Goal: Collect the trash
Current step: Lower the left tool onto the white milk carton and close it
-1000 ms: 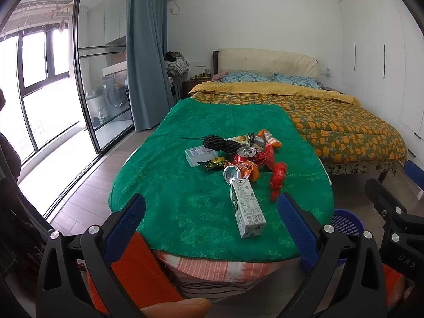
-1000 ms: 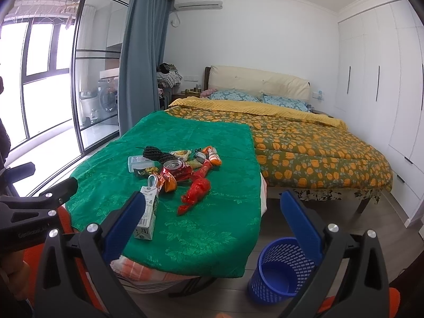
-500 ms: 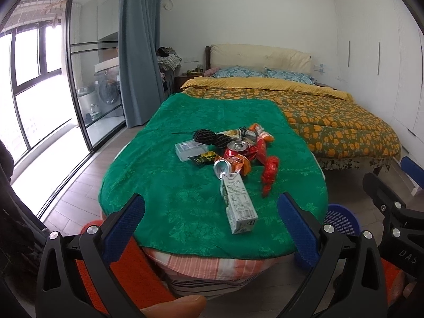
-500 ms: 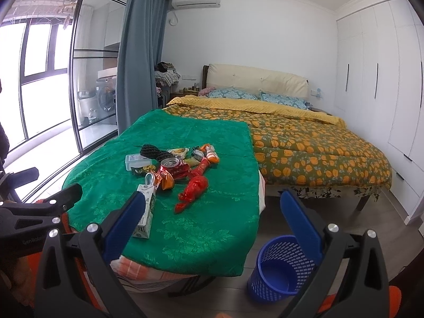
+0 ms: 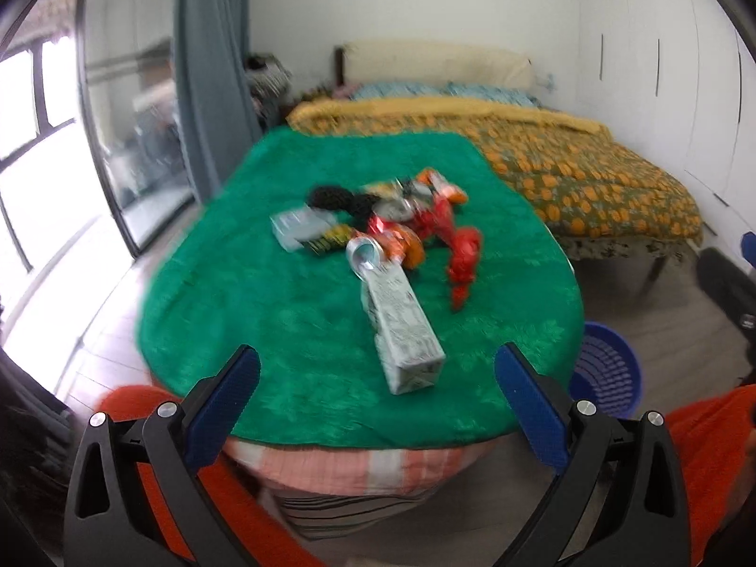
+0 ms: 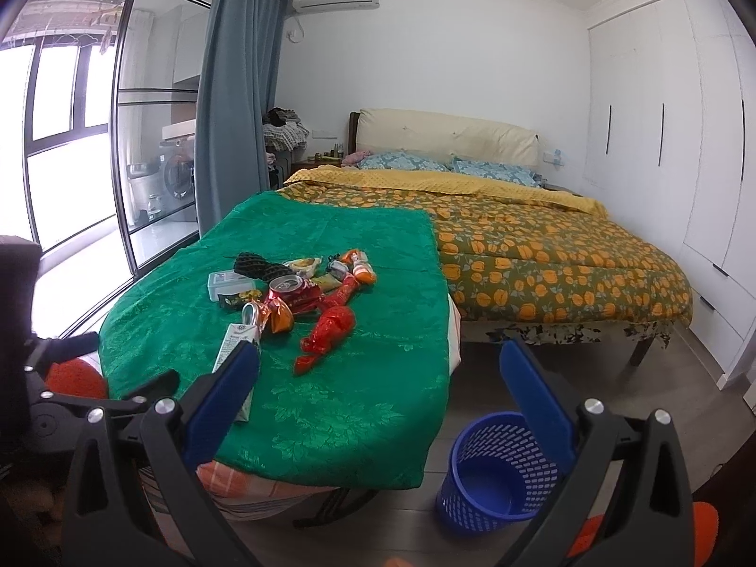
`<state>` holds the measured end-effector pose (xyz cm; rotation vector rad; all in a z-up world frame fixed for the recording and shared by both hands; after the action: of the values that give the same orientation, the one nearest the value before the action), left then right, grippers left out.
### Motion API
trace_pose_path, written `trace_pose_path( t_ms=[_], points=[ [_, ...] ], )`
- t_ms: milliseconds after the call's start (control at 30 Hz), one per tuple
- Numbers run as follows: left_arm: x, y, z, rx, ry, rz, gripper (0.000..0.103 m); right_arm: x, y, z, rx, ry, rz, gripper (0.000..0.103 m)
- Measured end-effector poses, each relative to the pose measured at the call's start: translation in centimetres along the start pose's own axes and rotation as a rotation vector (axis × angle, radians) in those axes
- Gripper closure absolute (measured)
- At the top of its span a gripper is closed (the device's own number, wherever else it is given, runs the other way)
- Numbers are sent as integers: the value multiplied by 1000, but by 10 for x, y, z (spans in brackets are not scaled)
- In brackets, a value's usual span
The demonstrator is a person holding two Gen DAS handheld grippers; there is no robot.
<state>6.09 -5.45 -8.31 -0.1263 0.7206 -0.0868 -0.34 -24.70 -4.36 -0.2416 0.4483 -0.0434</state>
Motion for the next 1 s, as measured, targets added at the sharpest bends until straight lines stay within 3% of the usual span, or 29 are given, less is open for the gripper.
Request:
trace_pose_path(
  t_ms=[100, 333, 367, 433, 500, 533, 800, 867, 933, 1000],
  points=[
    [34, -7, 4, 9, 66, -40, 4, 5, 0, -2, 0, 11, -3, 5],
    [125, -16, 9, 48, 201, 24, 6, 13, -4, -10, 2, 34, -11, 5],
    [132, -14, 9, 42, 218, 21, 10, 14, -5, -11, 3, 38, -13, 5],
    [144, -9, 10, 30, 263, -4, 41, 17, -6, -14, 3, 49, -16, 5],
    [150, -2, 12, 12, 294, -49, 62, 21, -6, -17, 3, 60, -17, 5],
    [150, 1, 13, 8, 293, -59, 64, 22, -7, -19, 4, 65, -17, 5],
    [150, 66, 36, -154, 304, -110, 63, 47, -2, -29, -7, 104, 5, 5],
    [156, 84, 41, -197, 329, -134, 55, 61, 0, -31, -9, 111, 37, 5],
    [160, 100, 43, -231, 335, -144, 37, 79, 3, -32, -15, 122, 73, 5],
    [160, 110, 45, -247, 321, -140, 29, 98, 7, -32, -30, 130, 107, 5]
  ],
)
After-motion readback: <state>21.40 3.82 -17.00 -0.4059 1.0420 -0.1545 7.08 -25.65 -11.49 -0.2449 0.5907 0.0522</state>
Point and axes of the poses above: each gripper's, at about its wrist camera, not at the fingertips, and x roughly the way its jaws point, y to its left, z to its top, the point moved 1 cm from there along x, roughly the way its jaws point, and after that the axes turned 14 degrees about -x, right-handed, at the moved point
